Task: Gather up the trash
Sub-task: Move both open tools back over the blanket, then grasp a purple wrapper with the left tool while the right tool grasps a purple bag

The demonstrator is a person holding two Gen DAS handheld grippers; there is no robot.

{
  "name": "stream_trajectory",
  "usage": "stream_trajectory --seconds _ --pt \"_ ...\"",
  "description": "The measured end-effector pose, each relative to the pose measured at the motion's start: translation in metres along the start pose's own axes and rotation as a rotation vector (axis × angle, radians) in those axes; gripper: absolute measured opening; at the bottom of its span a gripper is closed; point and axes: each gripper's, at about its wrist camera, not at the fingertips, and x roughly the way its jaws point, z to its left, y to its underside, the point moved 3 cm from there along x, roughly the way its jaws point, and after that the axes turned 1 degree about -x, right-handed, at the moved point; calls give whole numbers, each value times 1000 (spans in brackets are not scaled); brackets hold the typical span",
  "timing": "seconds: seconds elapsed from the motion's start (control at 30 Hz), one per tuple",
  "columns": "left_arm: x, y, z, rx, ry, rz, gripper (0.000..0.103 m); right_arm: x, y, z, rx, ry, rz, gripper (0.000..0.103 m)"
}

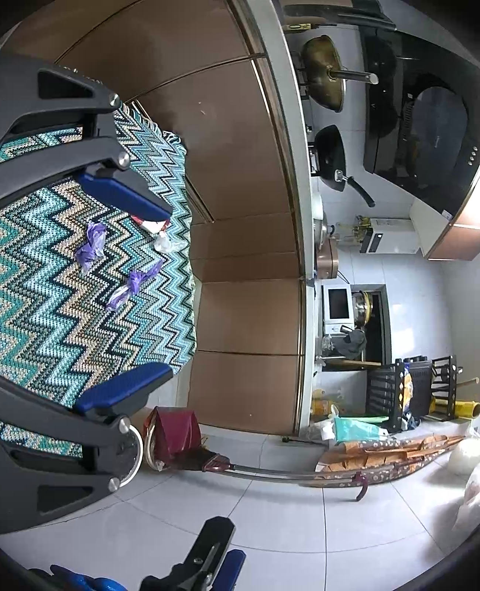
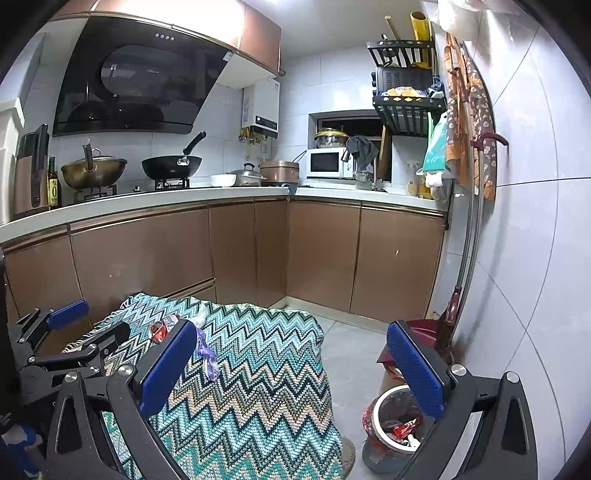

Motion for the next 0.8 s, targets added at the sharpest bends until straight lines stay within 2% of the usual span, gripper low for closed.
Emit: stream_trajectory --seconds 0.33,0.57,0.8 --pt "33 14 26 -42 -3 68 77 42 7 15 -11 -50 65 103" --pt "69 32 45 -72 -6 145 77 81 18 22 -17 -92 130 103" --pt "103 62 81 -156 66 224 77 124 38 29 -35 -140 211 103"
